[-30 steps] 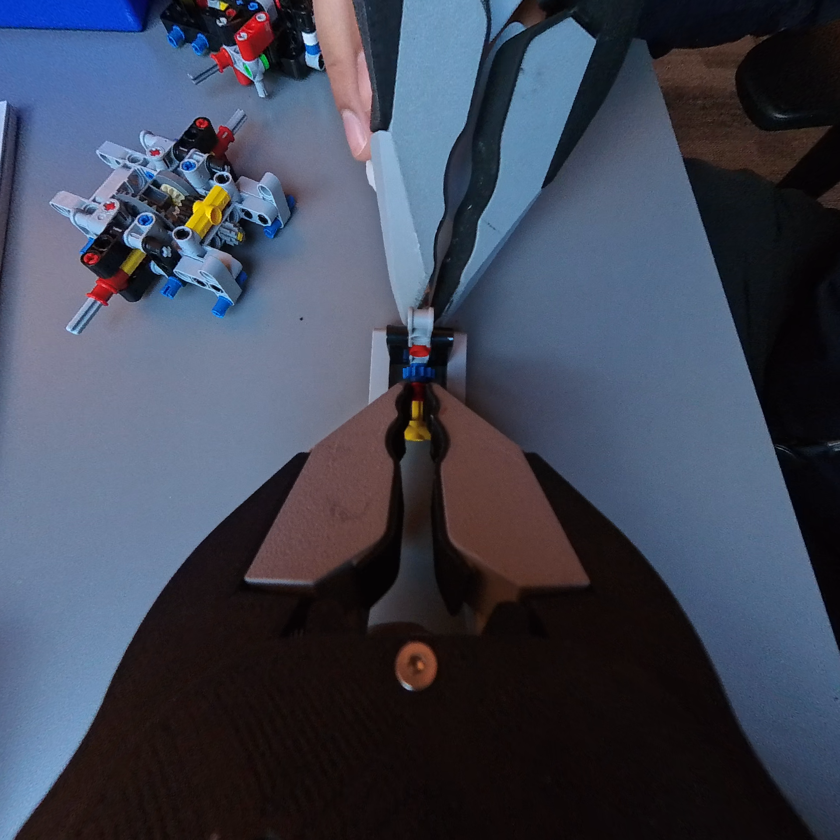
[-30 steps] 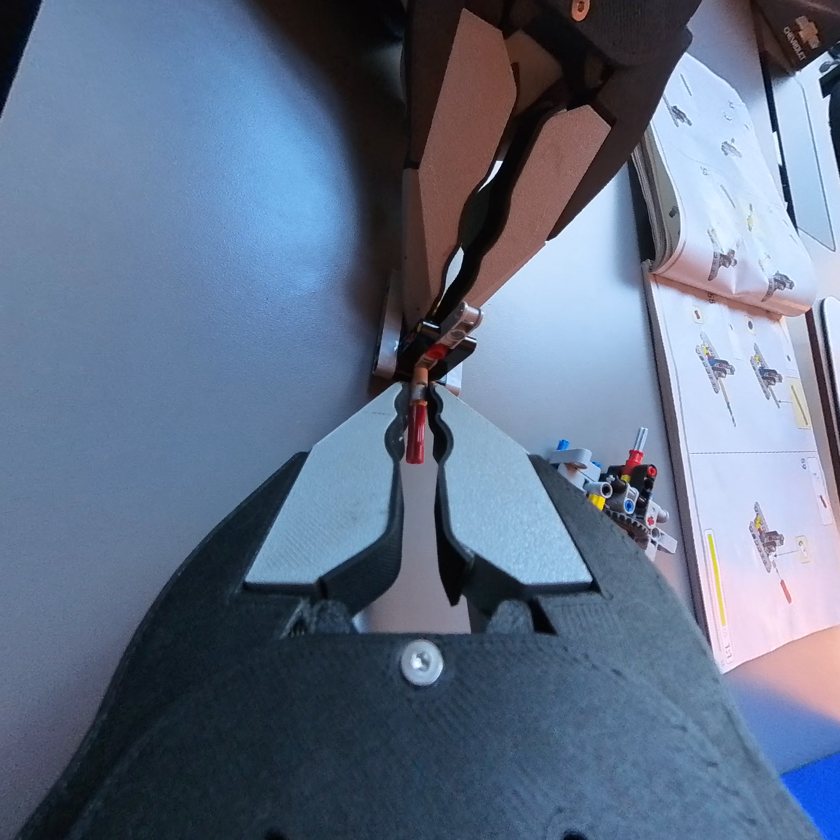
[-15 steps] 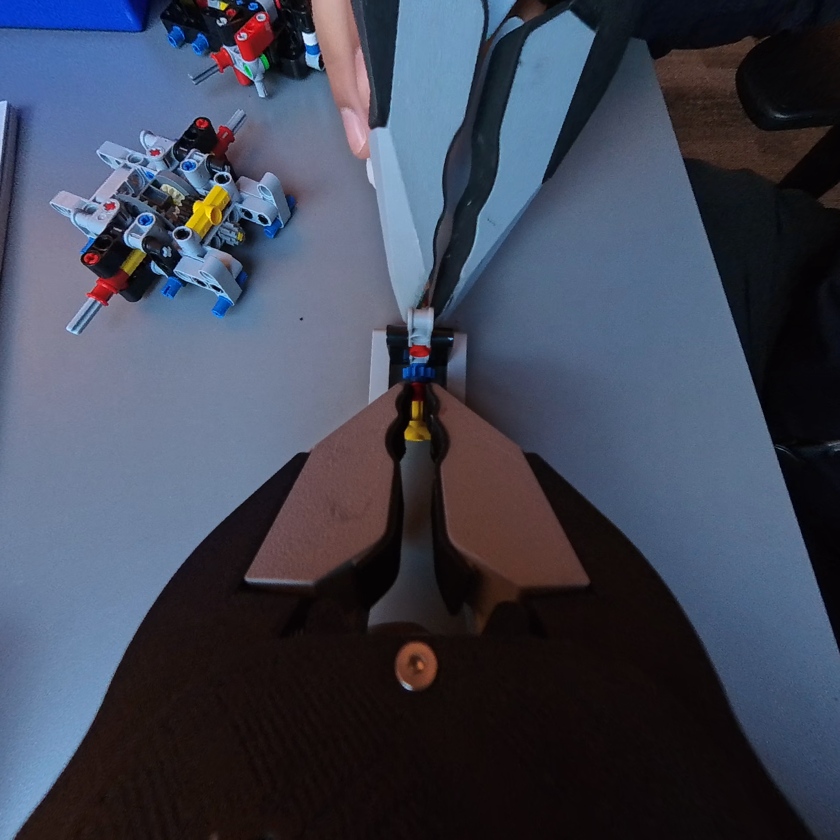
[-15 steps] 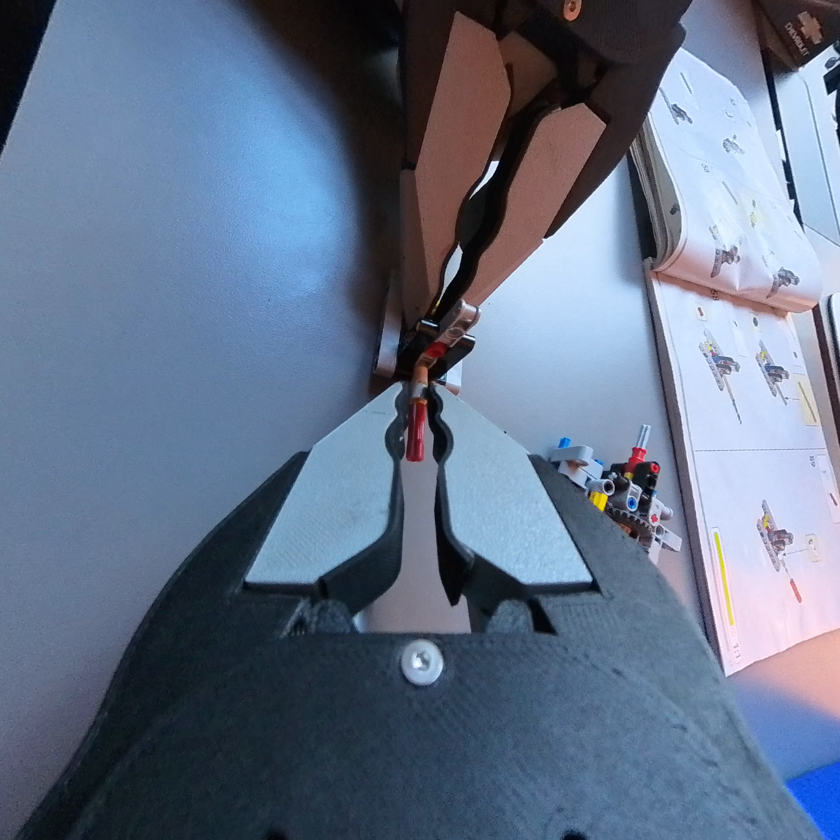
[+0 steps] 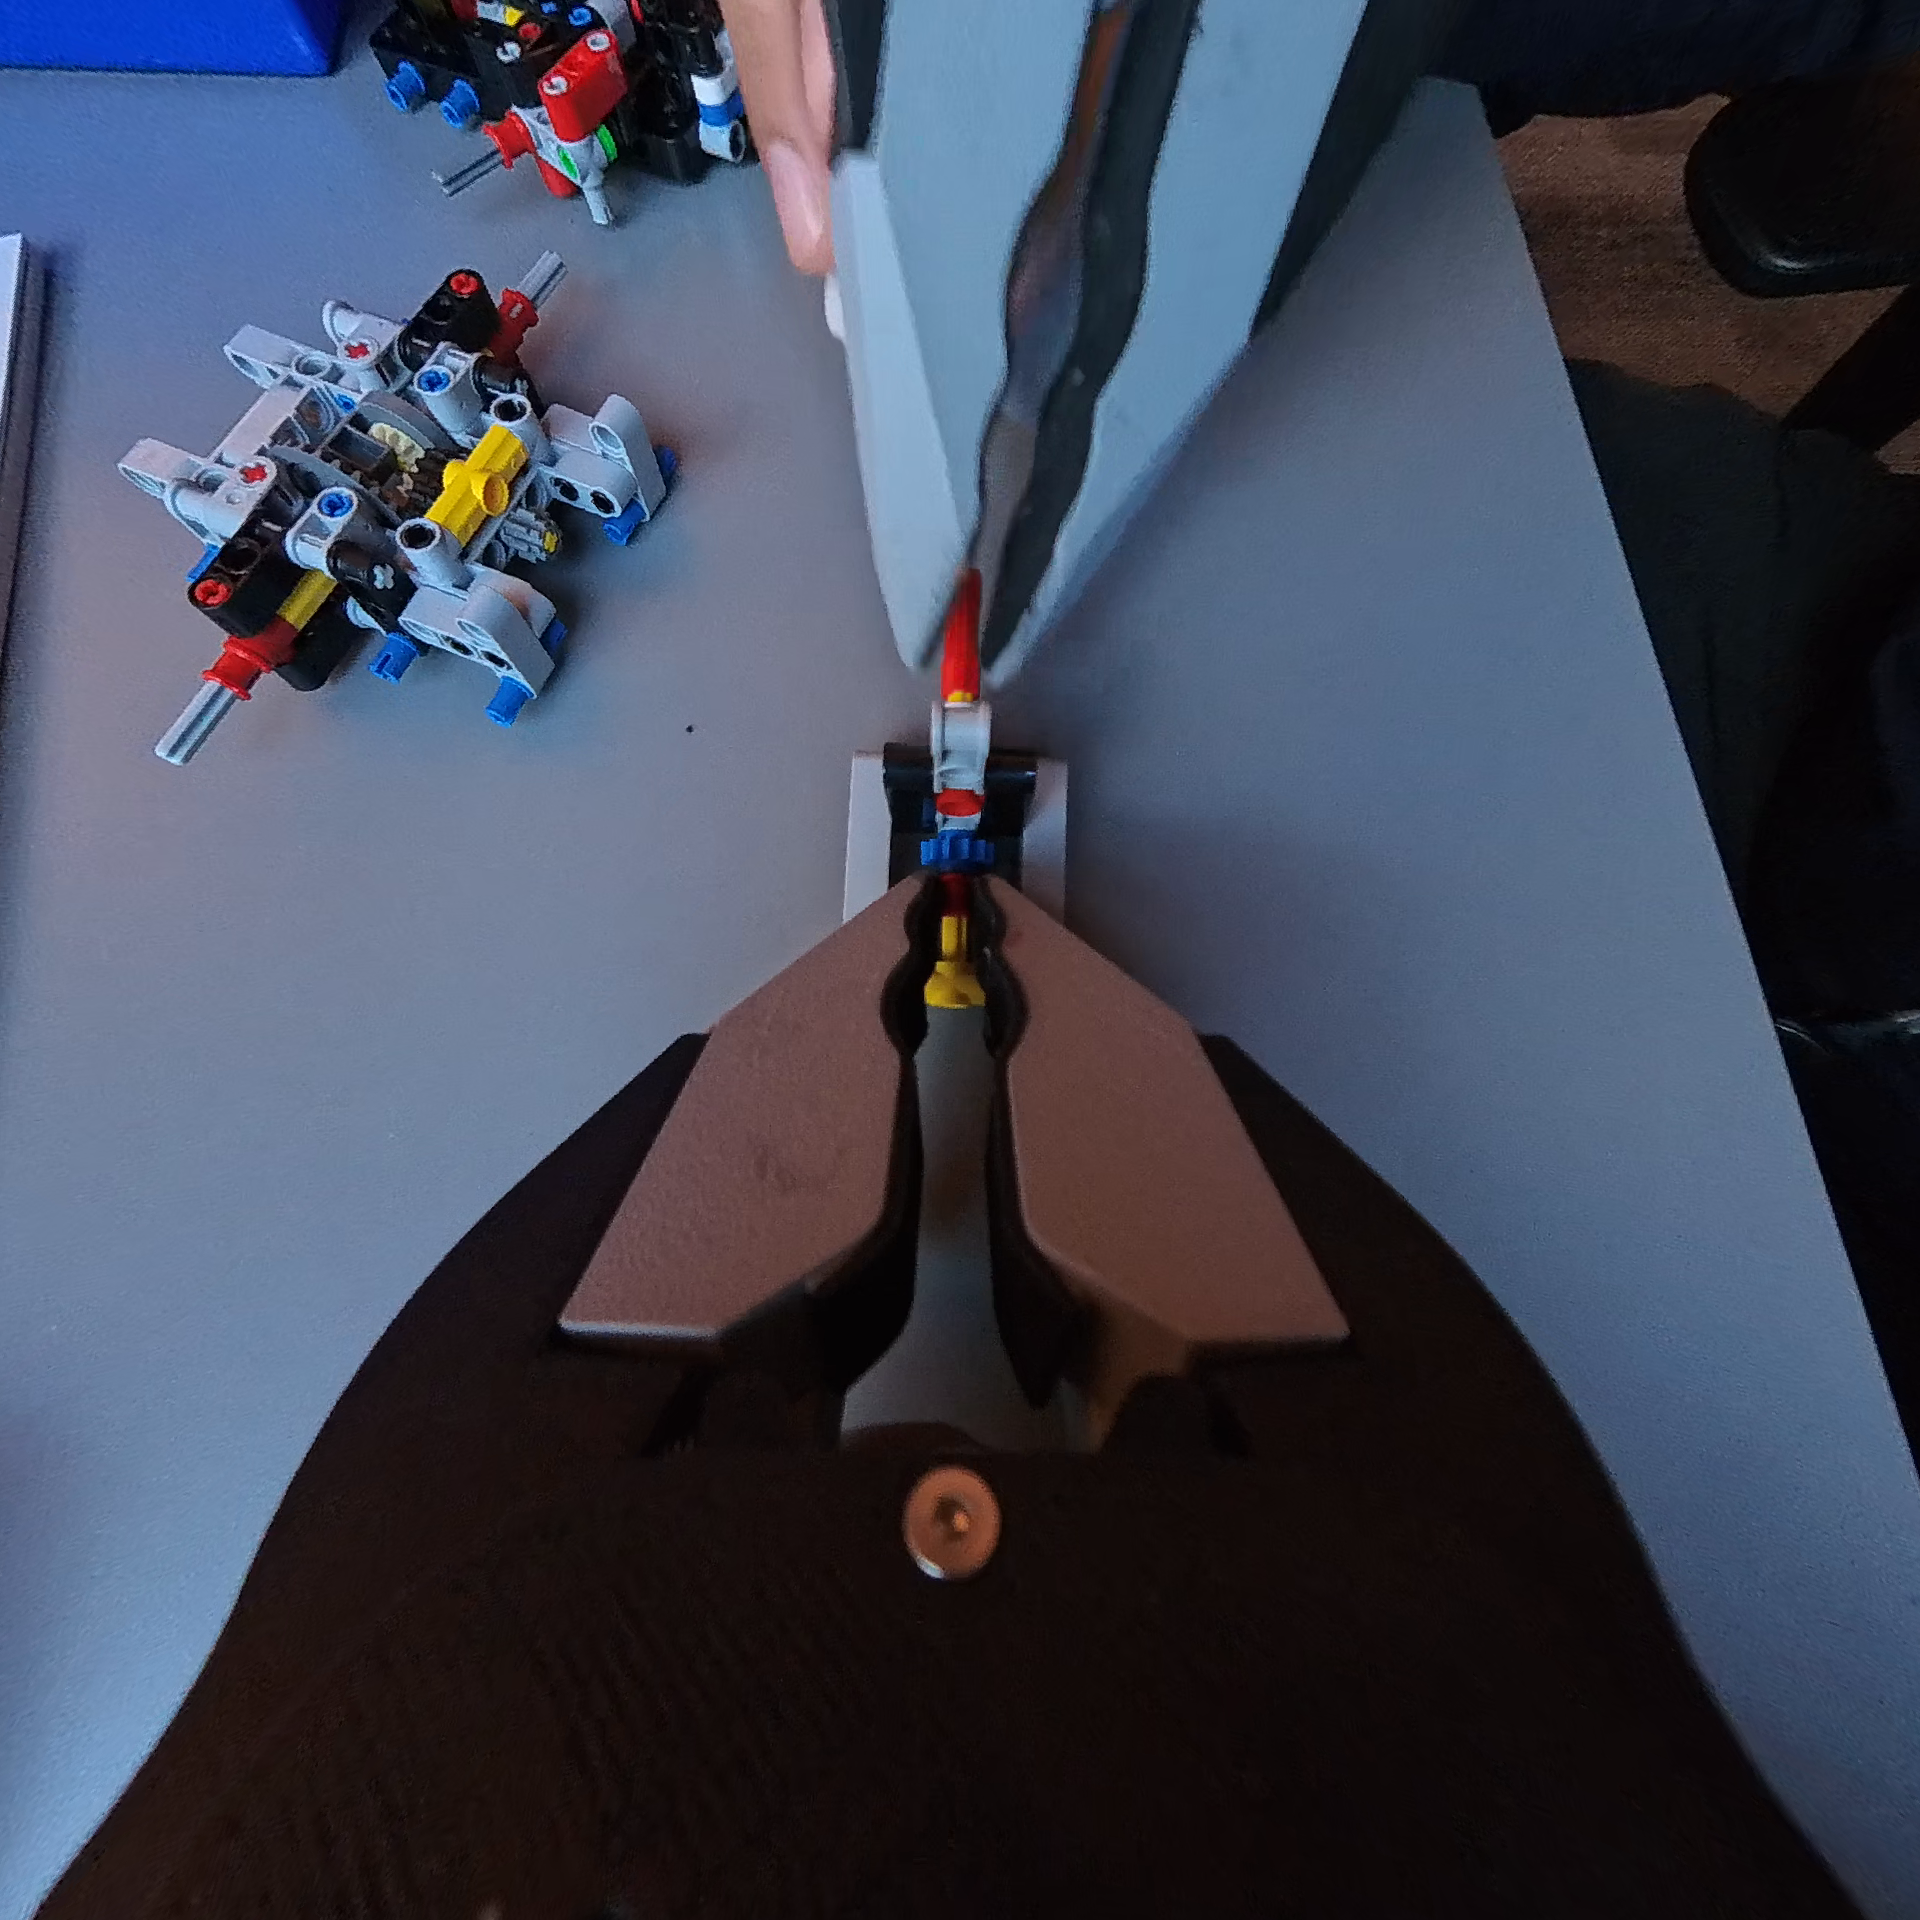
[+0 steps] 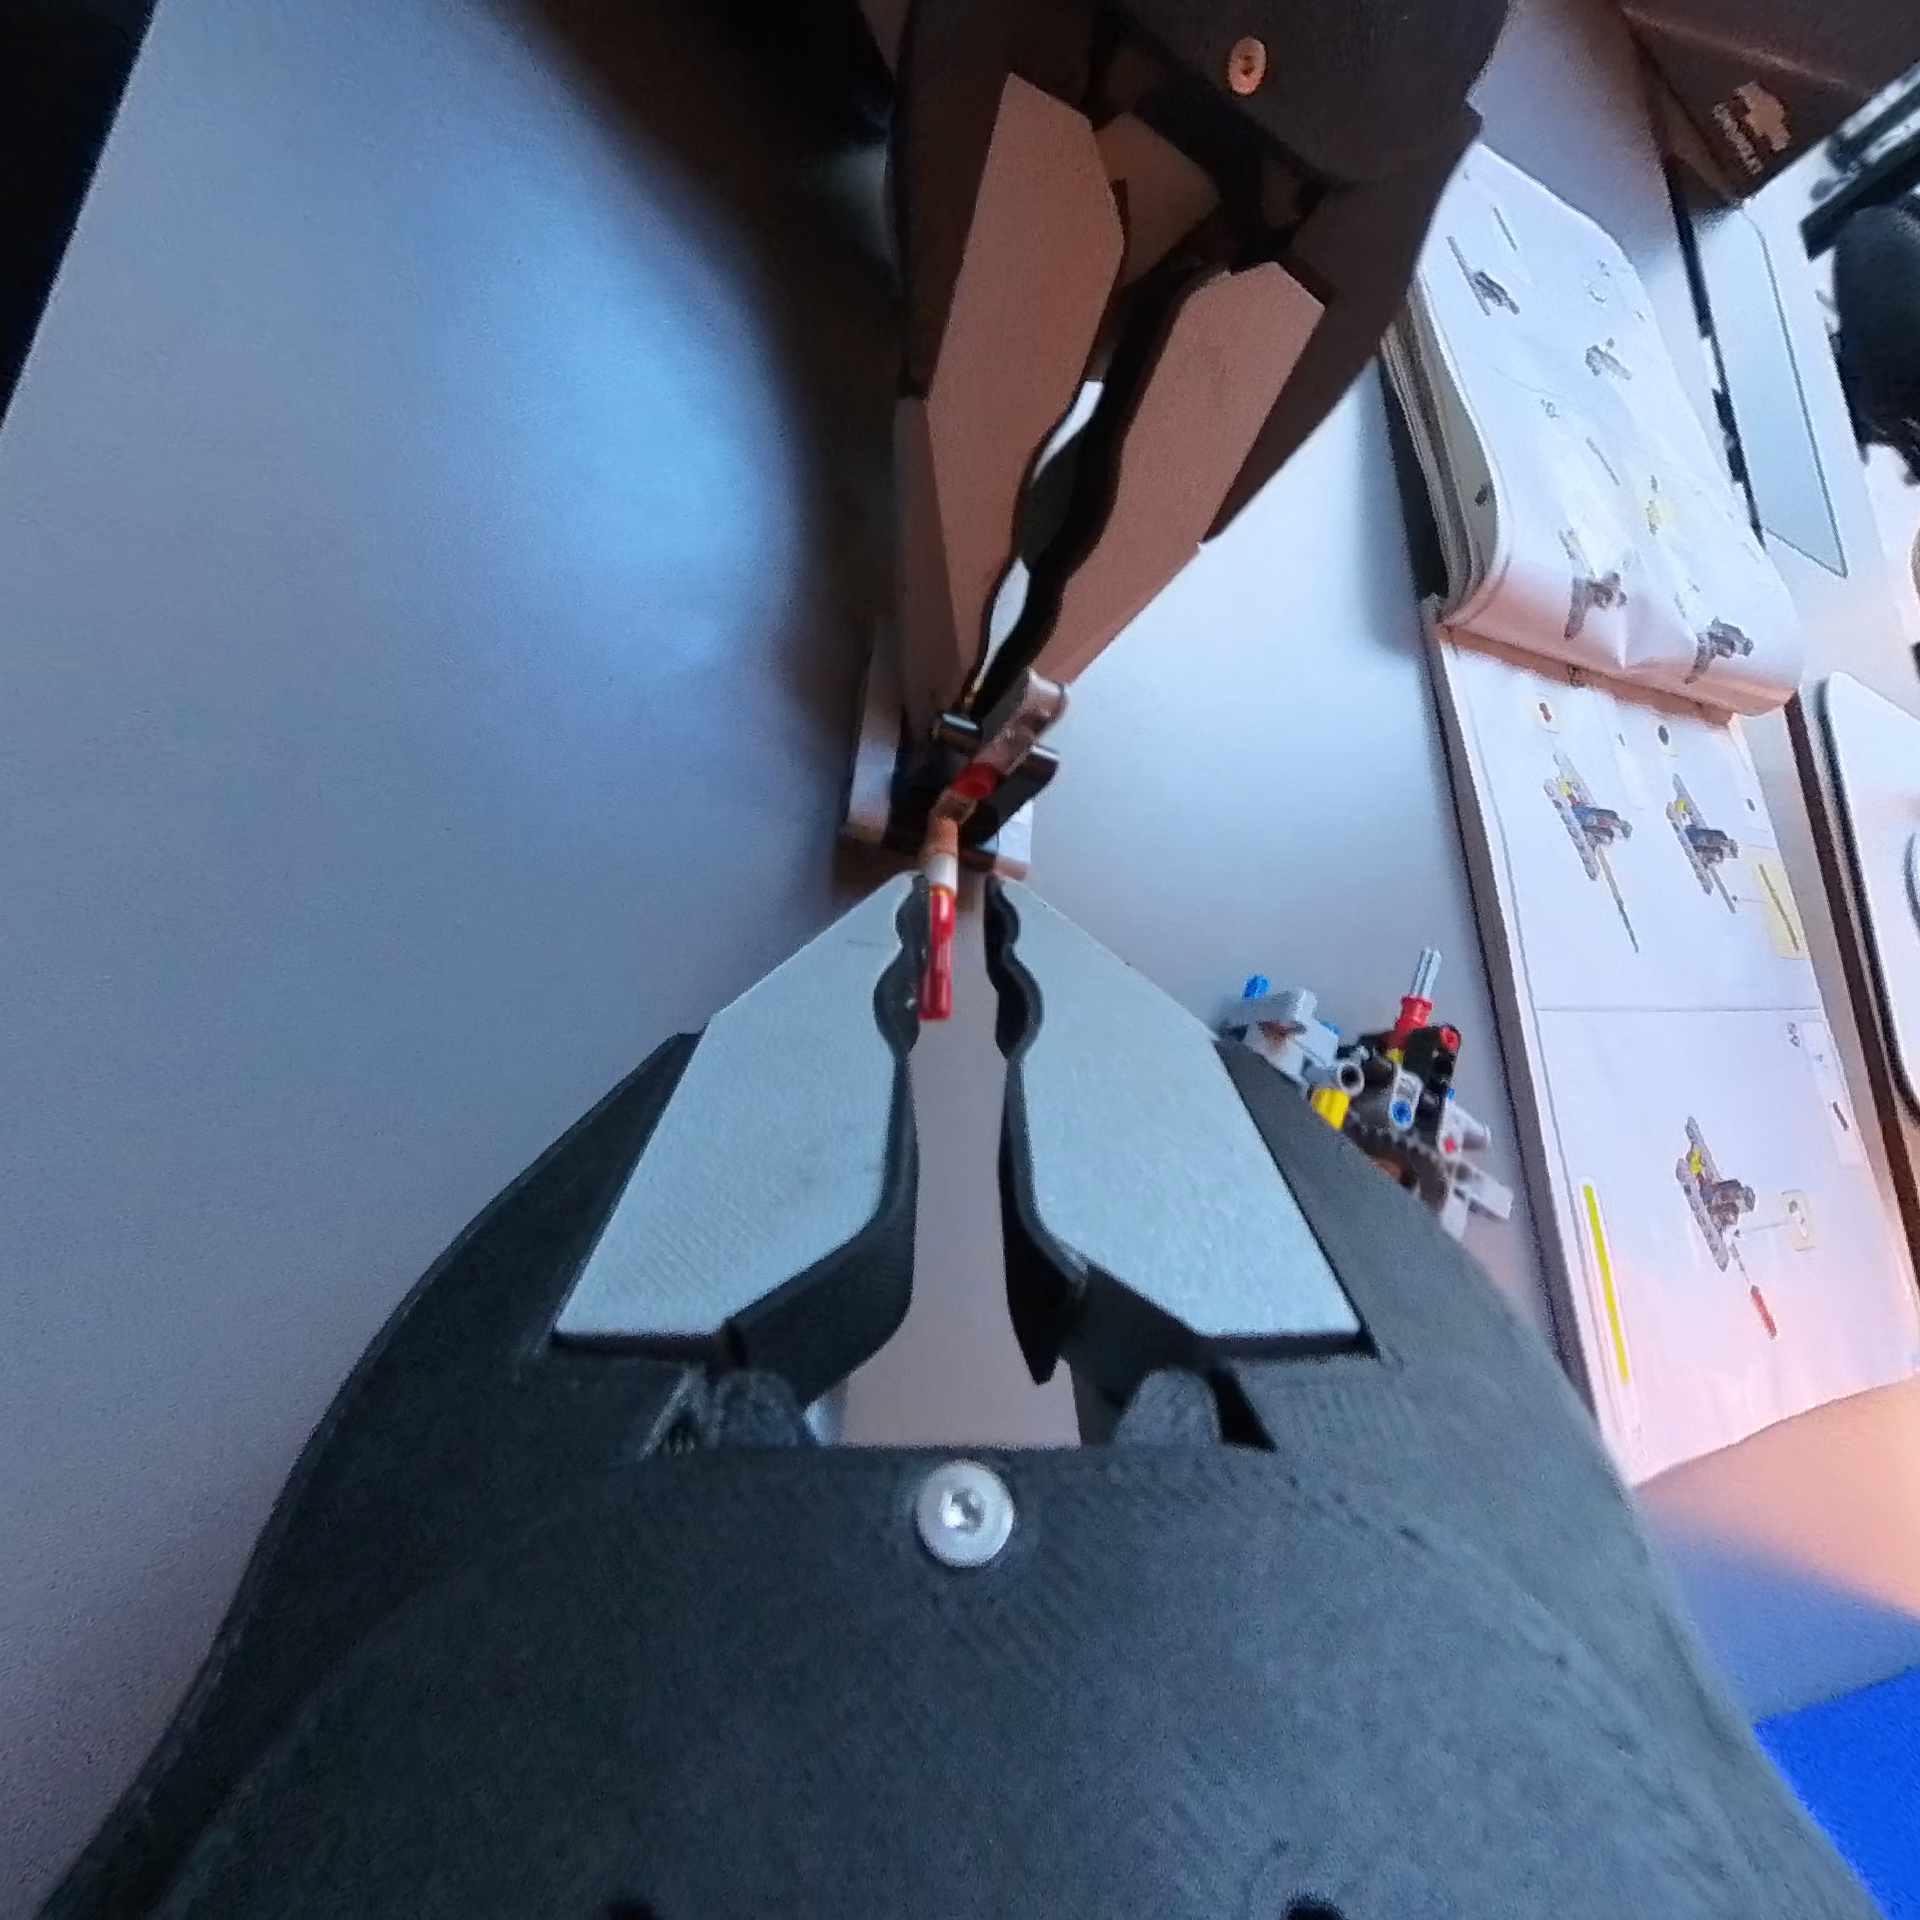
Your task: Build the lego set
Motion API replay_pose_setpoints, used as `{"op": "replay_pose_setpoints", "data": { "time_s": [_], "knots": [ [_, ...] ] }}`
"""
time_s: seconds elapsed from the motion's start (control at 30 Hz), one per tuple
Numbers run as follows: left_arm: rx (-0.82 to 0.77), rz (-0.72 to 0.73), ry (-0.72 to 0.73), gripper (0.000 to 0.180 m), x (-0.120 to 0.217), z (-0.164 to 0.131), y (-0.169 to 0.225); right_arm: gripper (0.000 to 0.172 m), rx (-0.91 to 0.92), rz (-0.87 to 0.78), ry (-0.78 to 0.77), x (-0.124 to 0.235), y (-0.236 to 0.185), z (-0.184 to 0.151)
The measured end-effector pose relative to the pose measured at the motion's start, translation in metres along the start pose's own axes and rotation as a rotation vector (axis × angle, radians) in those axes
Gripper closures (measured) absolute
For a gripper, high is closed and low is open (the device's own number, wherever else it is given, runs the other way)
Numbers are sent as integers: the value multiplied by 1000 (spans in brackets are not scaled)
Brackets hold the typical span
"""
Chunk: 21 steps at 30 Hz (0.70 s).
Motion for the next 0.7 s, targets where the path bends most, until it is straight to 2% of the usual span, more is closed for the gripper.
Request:
{"op": "replay_pose_setpoints", "data": {
  "time_s": [0.17, 0.4, 0.7],
  "knots": [
    [0, 1, 1, 178, 0, 0, 0, 165, -83, 22, 30, 12, 2, -11],
    [-2, 3, 2, 178, 0, 0, 0, 160, -180, 108, 49, 11, 0, -18],
    [-2, 4, 2, 178, 0, 0, 0, 168, -204, 120, 48, 8, 0, -18]
  ]
}}
Point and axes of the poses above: each gripper's, where its closed fingertips meet, x back along the fingers, z out of its top, y = z × x across the jaws, the point moved 8 cm from there along x, back along the fingers, and after that the axes turned 15 degrees about x, right-handed, at the moved point
